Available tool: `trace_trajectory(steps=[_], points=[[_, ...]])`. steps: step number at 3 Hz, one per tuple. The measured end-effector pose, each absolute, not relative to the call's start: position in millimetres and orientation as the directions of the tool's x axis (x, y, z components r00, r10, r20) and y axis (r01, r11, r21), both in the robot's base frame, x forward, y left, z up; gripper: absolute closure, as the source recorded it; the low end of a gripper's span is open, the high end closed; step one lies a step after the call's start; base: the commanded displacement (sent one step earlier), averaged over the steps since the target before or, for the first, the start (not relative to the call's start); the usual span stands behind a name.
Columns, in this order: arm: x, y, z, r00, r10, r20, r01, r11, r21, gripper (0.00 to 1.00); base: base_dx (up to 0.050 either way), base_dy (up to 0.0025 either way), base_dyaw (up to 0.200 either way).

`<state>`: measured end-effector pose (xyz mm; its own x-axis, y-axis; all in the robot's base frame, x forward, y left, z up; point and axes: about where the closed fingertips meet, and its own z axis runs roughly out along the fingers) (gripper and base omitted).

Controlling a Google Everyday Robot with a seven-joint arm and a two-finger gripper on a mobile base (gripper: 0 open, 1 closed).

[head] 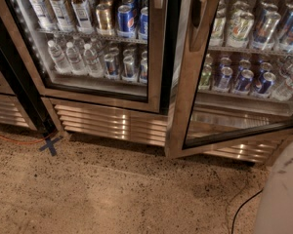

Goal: Open right fridge door

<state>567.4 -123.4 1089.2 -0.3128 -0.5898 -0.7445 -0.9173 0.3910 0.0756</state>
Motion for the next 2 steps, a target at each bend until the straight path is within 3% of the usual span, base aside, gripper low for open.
trace_trajectory(steps=[1, 2], points=[[569, -123, 1089, -0.312, -0.510, -0.802, -0.913, 0.395, 0.105, 1.00, 0.000, 0.00000, 0.000], [552, -124, 1107, -0.258, -0.312, -0.915, -0.916, 0.379, 0.129, 1.00, 0.000, 0.00000, 0.000]])
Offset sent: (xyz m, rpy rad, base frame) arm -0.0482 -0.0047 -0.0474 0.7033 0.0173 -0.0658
